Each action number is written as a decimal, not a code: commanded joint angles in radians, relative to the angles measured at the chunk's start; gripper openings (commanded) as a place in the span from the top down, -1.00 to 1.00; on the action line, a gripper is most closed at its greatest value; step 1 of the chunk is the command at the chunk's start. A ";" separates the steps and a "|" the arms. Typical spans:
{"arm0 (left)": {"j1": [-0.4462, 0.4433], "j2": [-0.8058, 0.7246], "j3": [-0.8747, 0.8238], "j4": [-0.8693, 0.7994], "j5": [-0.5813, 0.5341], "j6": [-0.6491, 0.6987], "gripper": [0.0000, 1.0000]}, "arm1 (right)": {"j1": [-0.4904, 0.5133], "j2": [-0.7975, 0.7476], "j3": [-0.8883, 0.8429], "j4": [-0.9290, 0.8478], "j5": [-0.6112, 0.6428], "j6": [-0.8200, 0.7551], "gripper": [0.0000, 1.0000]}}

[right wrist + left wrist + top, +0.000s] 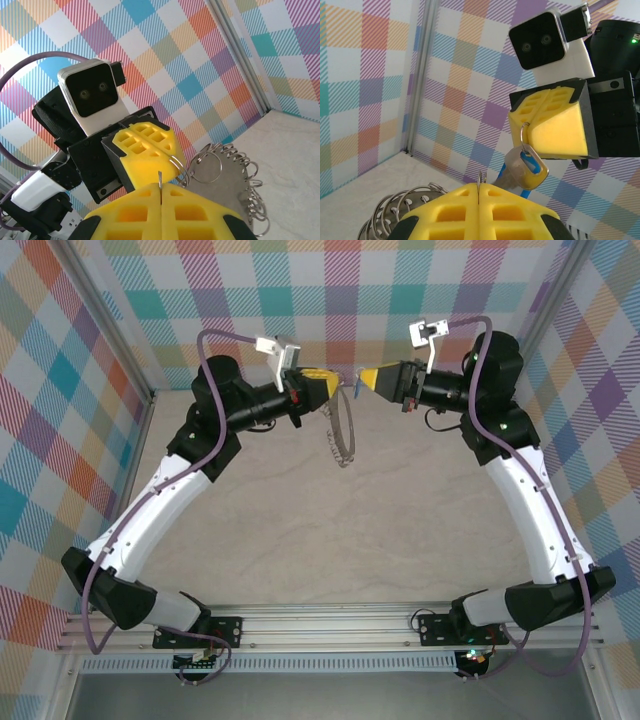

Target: Put the keys on the keyring

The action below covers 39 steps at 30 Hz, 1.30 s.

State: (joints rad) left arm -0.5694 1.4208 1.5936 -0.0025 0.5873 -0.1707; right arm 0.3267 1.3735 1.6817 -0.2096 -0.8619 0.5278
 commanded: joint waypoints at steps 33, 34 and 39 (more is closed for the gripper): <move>-0.041 0.020 0.058 0.026 0.035 -0.024 1.00 | 0.041 0.048 0.055 -0.026 -0.062 -0.038 1.00; -0.041 0.020 0.058 0.026 0.034 -0.024 1.00 | 0.041 0.050 0.055 -0.027 -0.060 -0.038 1.00; -0.043 0.018 0.058 0.029 0.034 -0.024 1.00 | 0.043 0.051 0.062 -0.069 -0.037 -0.062 1.00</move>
State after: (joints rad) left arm -0.6010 1.4502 1.6199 -0.0021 0.6125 -0.1898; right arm 0.3618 1.4132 1.7103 -0.2516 -0.9016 0.5053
